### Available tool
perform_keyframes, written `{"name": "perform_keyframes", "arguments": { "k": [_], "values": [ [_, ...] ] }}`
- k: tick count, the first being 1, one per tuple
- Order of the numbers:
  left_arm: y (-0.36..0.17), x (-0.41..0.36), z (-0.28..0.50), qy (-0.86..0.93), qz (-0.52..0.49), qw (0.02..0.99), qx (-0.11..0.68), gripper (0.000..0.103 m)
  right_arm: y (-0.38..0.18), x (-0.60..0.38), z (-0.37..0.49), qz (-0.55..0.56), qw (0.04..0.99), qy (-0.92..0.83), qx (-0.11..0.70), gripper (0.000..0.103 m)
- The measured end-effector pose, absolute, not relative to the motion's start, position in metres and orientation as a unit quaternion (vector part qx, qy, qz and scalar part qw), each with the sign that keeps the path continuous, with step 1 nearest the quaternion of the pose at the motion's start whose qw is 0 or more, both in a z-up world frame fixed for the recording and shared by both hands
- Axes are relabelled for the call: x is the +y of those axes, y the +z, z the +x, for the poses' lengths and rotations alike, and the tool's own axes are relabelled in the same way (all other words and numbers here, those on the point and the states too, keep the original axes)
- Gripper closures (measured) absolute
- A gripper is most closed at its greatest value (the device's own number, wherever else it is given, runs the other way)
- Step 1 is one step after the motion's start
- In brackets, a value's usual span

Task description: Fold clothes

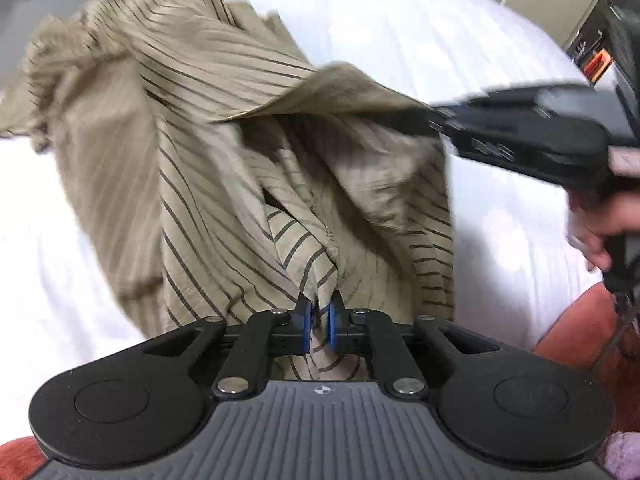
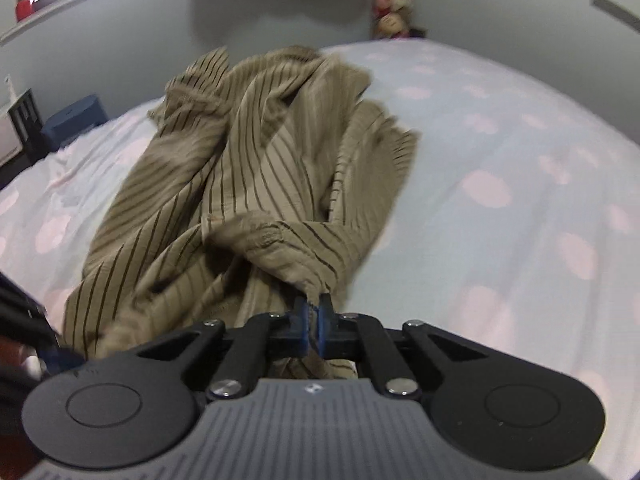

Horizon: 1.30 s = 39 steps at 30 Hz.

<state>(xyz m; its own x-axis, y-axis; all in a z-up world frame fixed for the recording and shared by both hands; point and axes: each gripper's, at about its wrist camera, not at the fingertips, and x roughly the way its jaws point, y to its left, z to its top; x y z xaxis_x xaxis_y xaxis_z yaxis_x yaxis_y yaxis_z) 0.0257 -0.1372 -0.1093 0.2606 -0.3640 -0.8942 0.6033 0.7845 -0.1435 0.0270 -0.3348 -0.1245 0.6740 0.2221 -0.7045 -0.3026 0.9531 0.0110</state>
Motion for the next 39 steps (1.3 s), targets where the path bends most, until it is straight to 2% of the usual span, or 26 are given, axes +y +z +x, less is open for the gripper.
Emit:
{"name": "perform_keyframes", "arguments": {
  "k": [11, 19, 31, 34, 39],
  "values": [
    [-0.013, -0.081, -0.053, -0.357, 0.119, 0.820, 0.430, 0.100, -0.040, -0.344, -0.117, -0.038, 0.950, 0.113, 0.289, 0.099],
    [0.063, -0.058, -0.077, -0.393, 0.114, 0.840, 0.357, 0.100, 0.012, -0.345, -0.201, -0.025, 0.967, 0.112, 0.228, 0.099],
    [0.170, -0.051, -0.116, -0.478, 0.084, 0.851, 0.202, 0.100, 0.130, -0.370, -0.314, -0.019, 0.995, 0.079, 0.050, 0.099],
    [0.170, -0.062, -0.106, -0.474, 0.095, 0.850, 0.210, 0.100, 0.144, -0.371, -0.319, -0.021, 0.996, 0.082, 0.024, 0.099],
    [0.122, -0.079, -0.055, -0.443, 0.104, 0.835, 0.308, 0.100, 0.110, -0.385, -0.262, 0.013, 0.991, 0.084, 0.099, 0.099]
  ]
}}
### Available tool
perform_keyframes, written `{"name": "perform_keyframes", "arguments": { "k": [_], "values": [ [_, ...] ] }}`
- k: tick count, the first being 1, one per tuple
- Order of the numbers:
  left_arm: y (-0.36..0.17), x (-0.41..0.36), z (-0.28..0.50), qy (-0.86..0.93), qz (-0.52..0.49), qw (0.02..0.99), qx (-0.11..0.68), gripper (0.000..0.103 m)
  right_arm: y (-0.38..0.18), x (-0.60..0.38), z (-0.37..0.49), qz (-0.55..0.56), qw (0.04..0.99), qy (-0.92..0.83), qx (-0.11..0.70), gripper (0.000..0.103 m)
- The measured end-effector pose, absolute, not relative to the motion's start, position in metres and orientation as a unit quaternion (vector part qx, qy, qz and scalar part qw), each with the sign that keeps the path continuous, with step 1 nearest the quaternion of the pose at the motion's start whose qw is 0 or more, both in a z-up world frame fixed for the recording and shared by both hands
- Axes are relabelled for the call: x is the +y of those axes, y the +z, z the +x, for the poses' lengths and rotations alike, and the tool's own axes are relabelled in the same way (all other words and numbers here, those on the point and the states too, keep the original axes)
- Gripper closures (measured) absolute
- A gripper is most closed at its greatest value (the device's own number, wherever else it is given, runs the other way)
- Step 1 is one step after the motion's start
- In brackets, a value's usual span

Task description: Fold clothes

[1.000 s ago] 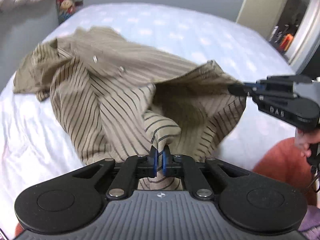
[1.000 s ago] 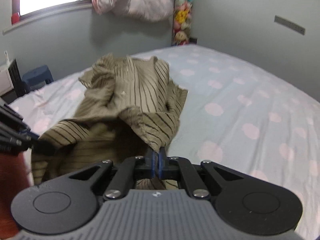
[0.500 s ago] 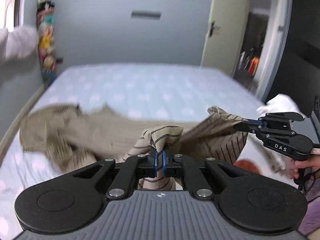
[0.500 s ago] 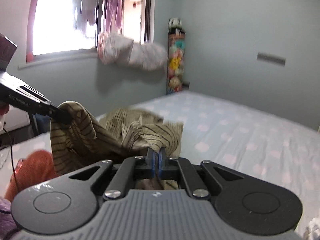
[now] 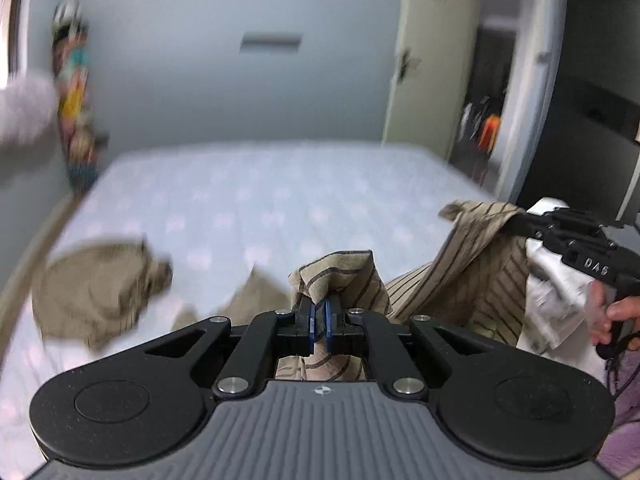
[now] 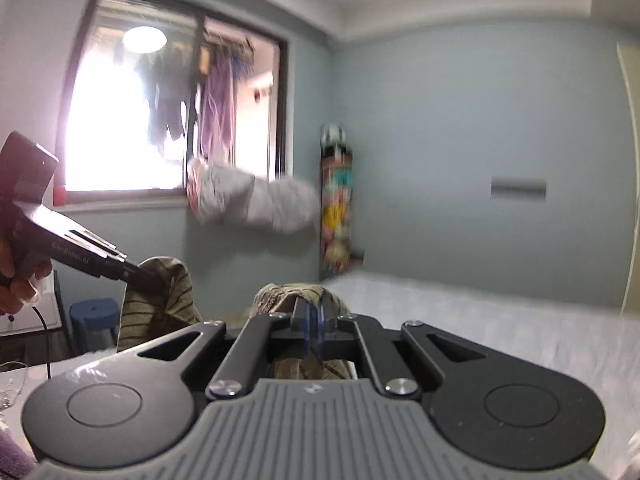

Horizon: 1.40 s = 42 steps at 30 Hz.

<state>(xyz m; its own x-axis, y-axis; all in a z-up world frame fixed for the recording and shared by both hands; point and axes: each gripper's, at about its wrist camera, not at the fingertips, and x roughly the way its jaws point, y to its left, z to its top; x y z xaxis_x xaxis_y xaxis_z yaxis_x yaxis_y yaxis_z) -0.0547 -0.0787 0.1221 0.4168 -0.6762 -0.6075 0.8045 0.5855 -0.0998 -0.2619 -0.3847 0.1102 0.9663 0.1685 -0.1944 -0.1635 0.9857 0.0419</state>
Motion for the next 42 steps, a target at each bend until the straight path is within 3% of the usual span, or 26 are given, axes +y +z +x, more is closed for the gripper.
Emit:
{"name": "perform_keyframes", "arguments": {
  "k": [5, 14, 18, 19, 21, 23, 34, 42],
  "values": [
    [0.054, -0.106, 0.022, -0.393, 0.109, 0.825, 0.392, 0.100, 0.049, -0.409, -0.171, 0.048, 0.978, 0.061, 0.192, 0.099],
    [-0.005, -0.136, 0.111, -0.333, 0.078, 0.830, 0.440, 0.099, -0.037, -0.424, -0.024, 0.078, 0.956, 0.031, 0.280, 0.098],
    [-0.026, -0.142, 0.128, -0.305, 0.071, 0.831, 0.459, 0.092, -0.063, -0.428, 0.013, 0.073, 0.948, 0.021, 0.308, 0.089],
    [-0.031, -0.142, 0.131, -0.300, 0.069, 0.829, 0.466, 0.082, -0.068, -0.429, 0.016, 0.070, 0.947, 0.017, 0.313, 0.075],
    [-0.038, -0.140, 0.133, -0.296, 0.065, 0.826, 0.475, 0.066, -0.075, -0.434, 0.021, 0.069, 0.945, 0.009, 0.318, 0.059],
    [-0.043, -0.134, 0.130, -0.299, 0.059, 0.823, 0.480, 0.055, -0.079, -0.437, 0.015, 0.073, 0.944, 0.008, 0.322, 0.059],
    [-0.066, -0.096, 0.062, -0.281, 0.022, 0.791, 0.543, 0.050, -0.088, -0.421, -0.079, 0.095, 0.925, 0.052, 0.364, 0.061],
    [-0.082, -0.086, 0.029, -0.278, -0.001, 0.771, 0.573, 0.050, -0.108, -0.385, -0.110, -0.018, 0.912, 0.093, 0.399, 0.064]
  ]
}}
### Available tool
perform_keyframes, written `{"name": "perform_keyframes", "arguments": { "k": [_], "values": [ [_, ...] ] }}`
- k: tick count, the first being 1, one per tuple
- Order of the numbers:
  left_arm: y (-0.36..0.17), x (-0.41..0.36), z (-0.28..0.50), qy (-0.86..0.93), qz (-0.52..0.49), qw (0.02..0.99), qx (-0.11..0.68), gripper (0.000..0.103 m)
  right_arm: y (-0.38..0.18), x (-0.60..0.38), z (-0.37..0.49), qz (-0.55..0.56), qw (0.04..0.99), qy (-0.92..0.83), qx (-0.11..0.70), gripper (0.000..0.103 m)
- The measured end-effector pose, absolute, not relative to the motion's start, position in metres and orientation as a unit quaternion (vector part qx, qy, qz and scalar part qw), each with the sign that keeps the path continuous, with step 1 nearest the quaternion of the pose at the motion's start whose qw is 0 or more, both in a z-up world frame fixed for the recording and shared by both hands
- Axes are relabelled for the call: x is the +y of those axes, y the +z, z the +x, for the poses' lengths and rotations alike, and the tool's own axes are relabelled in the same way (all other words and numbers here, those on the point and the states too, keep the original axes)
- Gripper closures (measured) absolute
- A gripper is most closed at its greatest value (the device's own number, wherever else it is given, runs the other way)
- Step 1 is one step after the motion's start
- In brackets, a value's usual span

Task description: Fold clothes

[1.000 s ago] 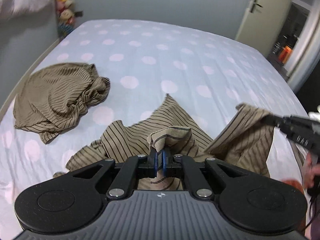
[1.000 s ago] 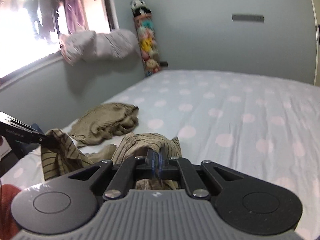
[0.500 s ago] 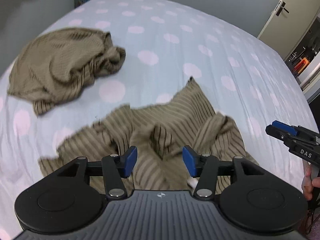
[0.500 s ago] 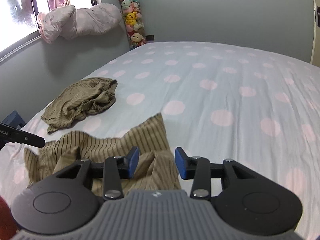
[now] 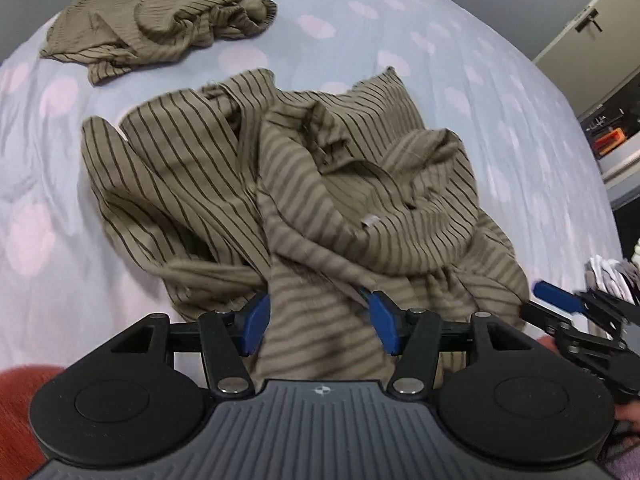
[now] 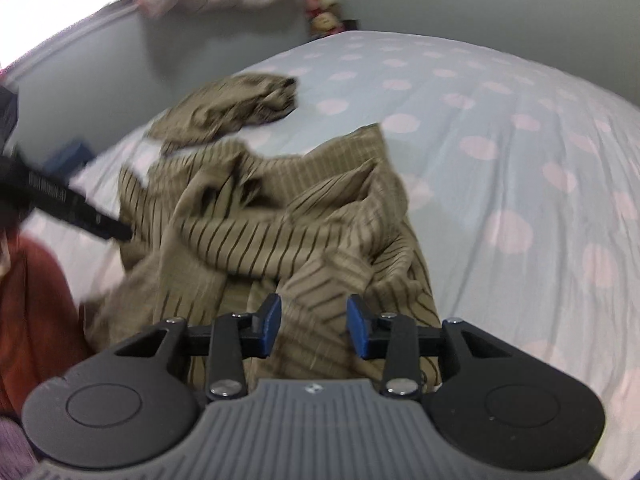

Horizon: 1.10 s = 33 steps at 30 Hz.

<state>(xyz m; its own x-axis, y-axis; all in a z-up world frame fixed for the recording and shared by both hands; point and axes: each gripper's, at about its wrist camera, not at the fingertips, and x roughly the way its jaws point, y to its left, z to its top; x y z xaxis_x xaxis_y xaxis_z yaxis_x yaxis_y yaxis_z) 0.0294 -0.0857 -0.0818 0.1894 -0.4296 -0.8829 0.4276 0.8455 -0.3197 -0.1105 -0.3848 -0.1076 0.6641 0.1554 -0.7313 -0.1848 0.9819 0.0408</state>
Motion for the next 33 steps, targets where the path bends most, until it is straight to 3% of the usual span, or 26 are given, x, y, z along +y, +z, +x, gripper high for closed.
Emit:
{"name": "perform_keyframes", "arguments": {
  "k": [6, 9, 19, 30, 31, 33],
  "values": [
    [-0.070, -0.079, 0.017, -0.286, -0.011, 0.781, 0.555, 0.050, -0.125, -0.360, -0.094, -0.166, 0.882, 0.134, 0.421, 0.068],
    [-0.067, -0.072, 0.013, -0.280, -0.015, 0.784, 0.553, 0.050, -0.136, -0.357, -0.090, -0.186, 0.867, 0.148, 0.437, 0.099],
    [-0.092, -0.078, 0.006, -0.278, 0.019, 0.765, 0.581, 0.044, -0.107, -0.400, -0.117, -0.142, 0.906, 0.045, 0.397, 0.099],
    [-0.113, -0.120, -0.002, -0.298, 0.029, 0.757, 0.580, 0.044, -0.125, -0.426, -0.134, -0.073, 0.911, 0.002, 0.406, 0.099],
    [-0.116, -0.123, 0.000, -0.299, 0.026, 0.758, 0.579, 0.045, -0.124, -0.426, -0.134, -0.070, 0.913, 0.002, 0.403, 0.099],
    [-0.120, -0.126, 0.004, -0.307, 0.010, 0.759, 0.574, 0.056, -0.122, -0.427, -0.133, -0.062, 0.916, 0.002, 0.397, 0.099]
  ]
}}
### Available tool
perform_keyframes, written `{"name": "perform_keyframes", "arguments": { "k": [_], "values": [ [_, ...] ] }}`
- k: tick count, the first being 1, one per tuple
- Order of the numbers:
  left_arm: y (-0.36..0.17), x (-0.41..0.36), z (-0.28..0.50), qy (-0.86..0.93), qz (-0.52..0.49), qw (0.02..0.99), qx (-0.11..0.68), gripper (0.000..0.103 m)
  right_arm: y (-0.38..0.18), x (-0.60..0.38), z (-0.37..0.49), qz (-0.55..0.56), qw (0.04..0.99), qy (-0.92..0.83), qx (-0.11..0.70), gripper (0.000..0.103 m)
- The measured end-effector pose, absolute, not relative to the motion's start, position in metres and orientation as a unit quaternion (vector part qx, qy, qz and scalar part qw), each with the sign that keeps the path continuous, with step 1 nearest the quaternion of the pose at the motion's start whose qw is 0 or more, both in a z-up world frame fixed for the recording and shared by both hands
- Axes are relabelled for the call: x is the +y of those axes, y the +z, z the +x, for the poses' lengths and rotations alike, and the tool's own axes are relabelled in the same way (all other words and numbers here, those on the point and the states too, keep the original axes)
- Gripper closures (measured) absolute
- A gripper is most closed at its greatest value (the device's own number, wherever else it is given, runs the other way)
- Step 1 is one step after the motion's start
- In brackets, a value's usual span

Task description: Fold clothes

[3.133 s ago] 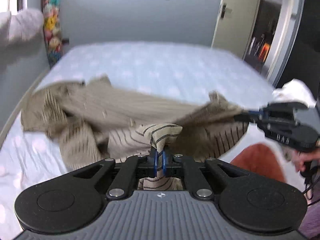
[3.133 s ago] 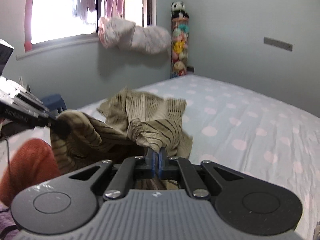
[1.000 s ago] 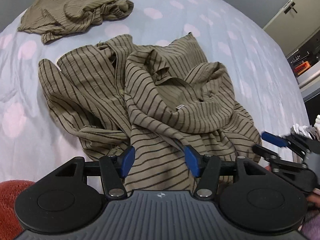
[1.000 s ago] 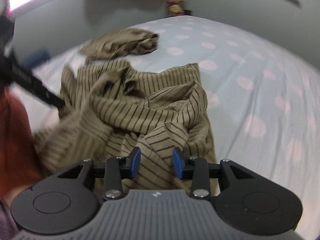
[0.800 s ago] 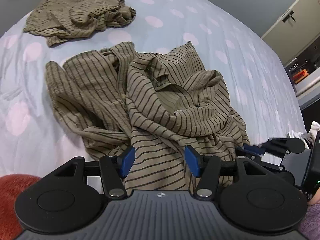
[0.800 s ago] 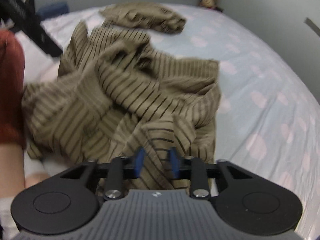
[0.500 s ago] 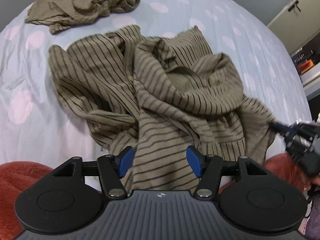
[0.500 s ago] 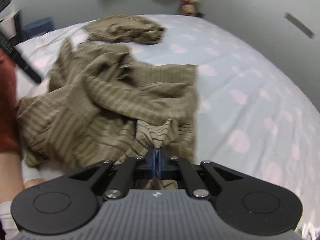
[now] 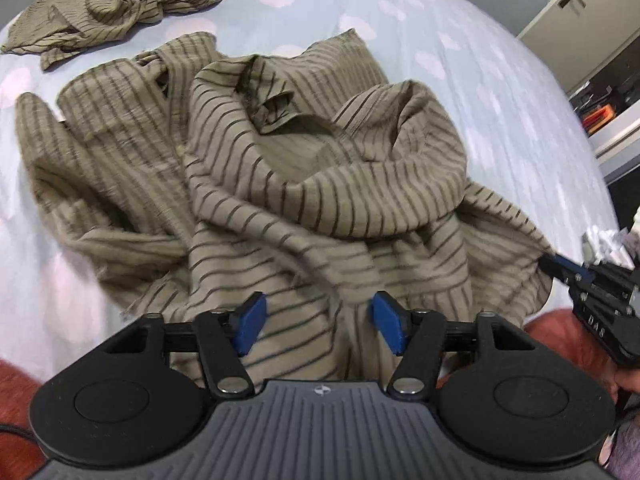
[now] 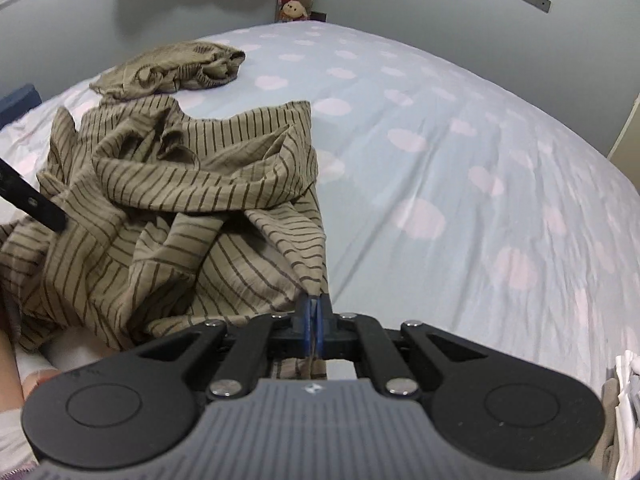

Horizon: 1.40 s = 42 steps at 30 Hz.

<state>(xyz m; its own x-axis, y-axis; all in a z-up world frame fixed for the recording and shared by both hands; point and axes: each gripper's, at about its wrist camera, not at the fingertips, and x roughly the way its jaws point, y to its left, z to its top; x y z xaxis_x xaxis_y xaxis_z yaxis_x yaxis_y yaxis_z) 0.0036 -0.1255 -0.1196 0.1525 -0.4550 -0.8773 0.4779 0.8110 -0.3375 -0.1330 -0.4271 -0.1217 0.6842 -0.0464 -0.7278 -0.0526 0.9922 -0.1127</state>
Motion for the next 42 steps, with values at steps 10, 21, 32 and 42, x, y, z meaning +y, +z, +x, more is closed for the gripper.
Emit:
{"name": "perform_keyframes", "arguments": {
  "k": [10, 21, 32, 42],
  "values": [
    [-0.056, -0.104, 0.037, -0.329, -0.008, 0.804, 0.496, 0.103, -0.096, -0.455, -0.136, -0.061, 0.930, -0.052, 0.358, 0.100],
    [0.035, -0.072, 0.065, -0.334, 0.053, 0.835, 0.434, 0.103, -0.040, -0.517, -0.143, -0.082, 0.932, -0.169, 0.311, 0.100],
    [-0.069, -0.133, 0.031, -0.384, 0.141, 0.731, 0.546, 0.054, -0.075, -0.572, -0.165, -0.049, 0.892, -0.264, 0.363, 0.100],
    [-0.113, -0.179, 0.000, -0.392, 0.153, 0.717, 0.555, 0.050, -0.102, -0.573, -0.177, -0.013, 0.889, -0.258, 0.378, 0.100]
  ]
}}
